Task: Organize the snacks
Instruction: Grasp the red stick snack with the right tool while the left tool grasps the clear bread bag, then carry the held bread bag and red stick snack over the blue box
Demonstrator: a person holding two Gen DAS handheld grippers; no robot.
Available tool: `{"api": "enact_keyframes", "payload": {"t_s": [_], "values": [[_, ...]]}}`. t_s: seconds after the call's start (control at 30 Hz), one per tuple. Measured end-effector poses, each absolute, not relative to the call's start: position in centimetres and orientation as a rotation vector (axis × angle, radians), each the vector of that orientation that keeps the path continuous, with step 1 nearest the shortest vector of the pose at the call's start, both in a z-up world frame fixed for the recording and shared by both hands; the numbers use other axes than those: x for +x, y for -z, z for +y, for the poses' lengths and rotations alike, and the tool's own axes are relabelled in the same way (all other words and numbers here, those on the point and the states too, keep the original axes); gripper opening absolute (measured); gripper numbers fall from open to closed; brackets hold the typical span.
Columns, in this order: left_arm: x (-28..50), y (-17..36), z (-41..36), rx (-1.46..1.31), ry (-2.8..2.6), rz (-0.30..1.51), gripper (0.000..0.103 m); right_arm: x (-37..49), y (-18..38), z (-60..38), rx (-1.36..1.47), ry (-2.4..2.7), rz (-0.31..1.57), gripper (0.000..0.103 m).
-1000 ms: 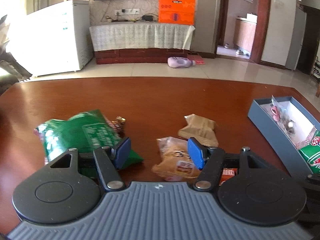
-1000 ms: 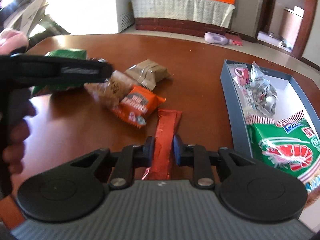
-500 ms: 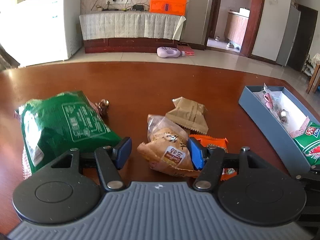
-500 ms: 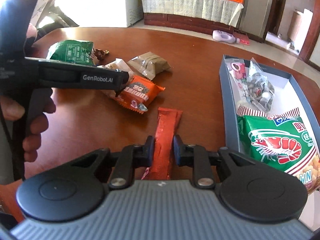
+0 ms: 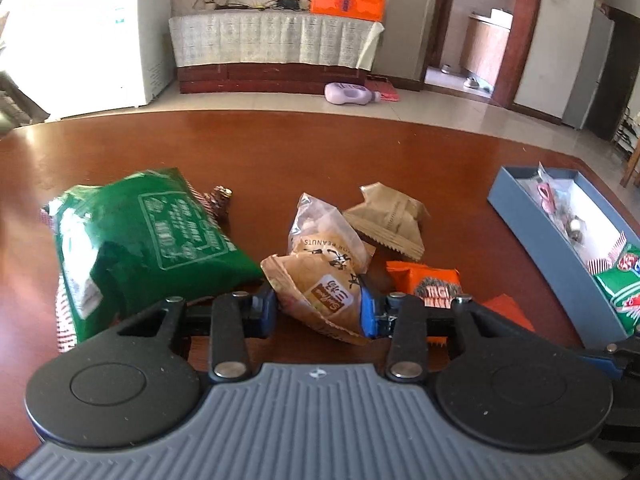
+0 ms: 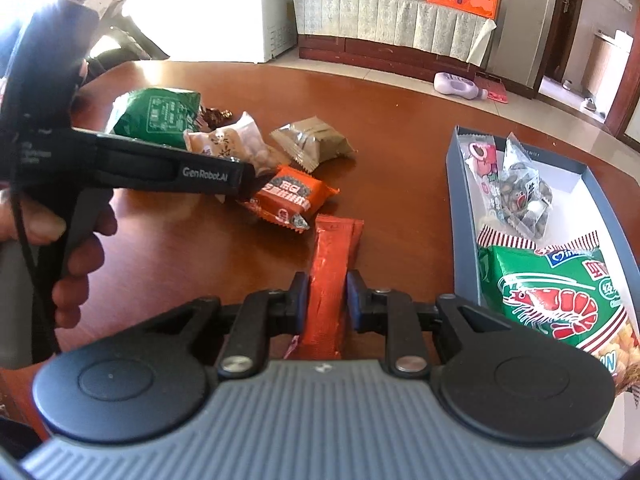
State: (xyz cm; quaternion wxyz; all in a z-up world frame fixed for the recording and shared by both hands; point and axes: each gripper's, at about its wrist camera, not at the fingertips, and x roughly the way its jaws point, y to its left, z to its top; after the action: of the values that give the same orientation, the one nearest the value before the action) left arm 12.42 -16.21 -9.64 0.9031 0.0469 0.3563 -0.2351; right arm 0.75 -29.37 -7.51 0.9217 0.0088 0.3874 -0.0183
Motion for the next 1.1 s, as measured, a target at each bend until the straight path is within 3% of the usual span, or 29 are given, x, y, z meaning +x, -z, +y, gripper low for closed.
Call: {"api": "enact_keyframes", "payload": {"t_s": [1.1], "values": [[8.7,5.3,-17.8,0.118,0.431,0.607,0.044,-4.3,1.6,-29.8,0.059,-0.020,0.619,0.024]]}}
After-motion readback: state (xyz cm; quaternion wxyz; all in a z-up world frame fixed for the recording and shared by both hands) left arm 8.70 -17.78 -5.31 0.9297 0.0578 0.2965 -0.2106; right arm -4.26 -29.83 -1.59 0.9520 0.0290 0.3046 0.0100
